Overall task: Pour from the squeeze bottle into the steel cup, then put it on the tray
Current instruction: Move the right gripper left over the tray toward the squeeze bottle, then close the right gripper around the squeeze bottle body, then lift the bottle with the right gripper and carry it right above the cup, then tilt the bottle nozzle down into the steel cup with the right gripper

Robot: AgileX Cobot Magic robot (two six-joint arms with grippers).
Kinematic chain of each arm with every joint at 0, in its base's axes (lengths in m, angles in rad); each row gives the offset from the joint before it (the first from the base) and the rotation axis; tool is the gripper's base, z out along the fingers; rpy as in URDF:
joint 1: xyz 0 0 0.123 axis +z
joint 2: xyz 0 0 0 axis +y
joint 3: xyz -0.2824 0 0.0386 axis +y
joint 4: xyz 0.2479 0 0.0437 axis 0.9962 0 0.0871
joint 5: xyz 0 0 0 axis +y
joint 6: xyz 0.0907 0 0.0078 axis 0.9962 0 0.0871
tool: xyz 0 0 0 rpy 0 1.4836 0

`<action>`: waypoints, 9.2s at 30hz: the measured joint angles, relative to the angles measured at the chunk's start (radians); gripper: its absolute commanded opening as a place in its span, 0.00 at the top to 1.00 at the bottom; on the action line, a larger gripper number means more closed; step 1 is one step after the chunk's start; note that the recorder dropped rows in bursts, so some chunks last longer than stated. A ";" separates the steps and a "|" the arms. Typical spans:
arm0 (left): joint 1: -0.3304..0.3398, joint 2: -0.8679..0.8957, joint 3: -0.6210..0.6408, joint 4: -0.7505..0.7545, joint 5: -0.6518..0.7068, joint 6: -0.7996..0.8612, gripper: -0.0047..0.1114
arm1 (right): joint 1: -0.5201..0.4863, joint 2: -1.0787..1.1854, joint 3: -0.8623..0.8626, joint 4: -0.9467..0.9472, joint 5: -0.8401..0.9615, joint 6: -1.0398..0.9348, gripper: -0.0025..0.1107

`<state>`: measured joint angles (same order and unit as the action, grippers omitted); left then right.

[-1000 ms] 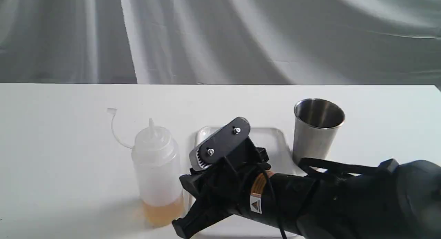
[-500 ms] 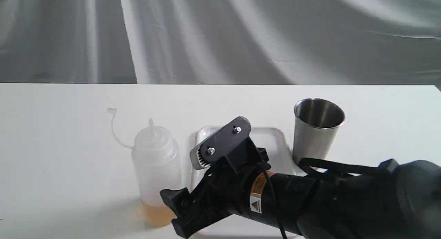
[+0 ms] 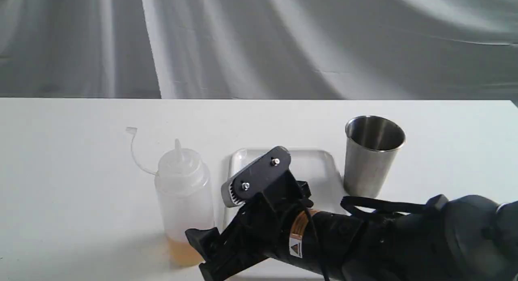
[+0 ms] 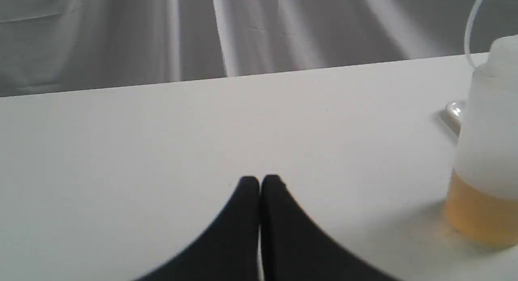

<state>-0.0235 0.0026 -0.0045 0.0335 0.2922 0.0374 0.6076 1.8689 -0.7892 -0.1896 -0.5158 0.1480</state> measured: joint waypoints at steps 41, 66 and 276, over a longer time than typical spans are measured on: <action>0.000 0.000 0.000 0.000 0.000 0.000 0.96 | 0.000 0.223 -0.290 -0.028 0.036 0.000 0.25; 0.000 0.000 0.000 0.000 0.000 0.000 0.96 | 0.027 0.223 -0.290 -0.018 0.028 0.006 0.78; 0.000 0.000 0.000 0.000 0.000 0.000 0.96 | -0.349 -0.052 -0.115 -1.518 1.467 0.822 0.83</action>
<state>-0.0235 0.0026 -0.0045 0.0335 0.2922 0.0374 0.2587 1.8174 -0.9040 -1.7079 0.9514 0.9697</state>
